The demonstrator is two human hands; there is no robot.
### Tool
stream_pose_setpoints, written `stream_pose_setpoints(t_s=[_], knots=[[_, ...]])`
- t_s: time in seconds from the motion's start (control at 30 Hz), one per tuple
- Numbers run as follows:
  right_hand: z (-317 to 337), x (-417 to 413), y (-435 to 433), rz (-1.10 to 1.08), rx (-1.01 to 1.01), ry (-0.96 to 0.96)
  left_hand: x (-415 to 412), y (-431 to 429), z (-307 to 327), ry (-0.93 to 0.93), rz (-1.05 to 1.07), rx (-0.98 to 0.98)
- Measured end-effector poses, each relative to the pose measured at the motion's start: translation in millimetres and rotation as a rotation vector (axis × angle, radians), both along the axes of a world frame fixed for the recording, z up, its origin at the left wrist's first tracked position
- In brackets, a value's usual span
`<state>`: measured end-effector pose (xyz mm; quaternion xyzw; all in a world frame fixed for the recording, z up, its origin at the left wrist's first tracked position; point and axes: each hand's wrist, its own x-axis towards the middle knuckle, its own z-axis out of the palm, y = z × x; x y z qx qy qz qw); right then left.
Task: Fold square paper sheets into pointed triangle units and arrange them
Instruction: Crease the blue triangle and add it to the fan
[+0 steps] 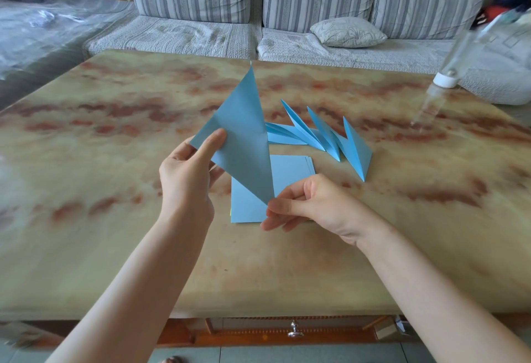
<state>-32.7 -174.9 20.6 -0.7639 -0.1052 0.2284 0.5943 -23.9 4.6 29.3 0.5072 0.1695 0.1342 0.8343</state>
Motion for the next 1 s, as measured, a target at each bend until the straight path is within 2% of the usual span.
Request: stream_pose_setpoints(t_s=[0.2,0.33,0.5,0.8,0.93,1.0], knots=[[2.4,1.2,-1.0,-0.063,-0.038,-0.048,0.8,1.9,0.5,0.001,-0.031,0.007],[8.7,5.9,3.4,-0.251,0.040,-0.145,-1.8,-6.9,-2.0,0.016,-0.095,0.017],[10.7,13.6,9.6,-0.558,0.258,-0.202,-6.0,-17.8,-4.0,0.023,-0.158,-0.002],[12.5,13.3,10.8,-0.592,0.351,-0.149,-5.4,-21.6,-12.7,0.043,-0.237,-0.078],[11.9,15.0,7.4,-0.591,0.316,-0.198,-3.3,-18.5,-9.2,0.065,-0.256,0.037],[13.1,16.1,4.0,-0.562,0.271,-0.234,-0.6,-13.3,-8.5,0.044,-0.265,0.228]])
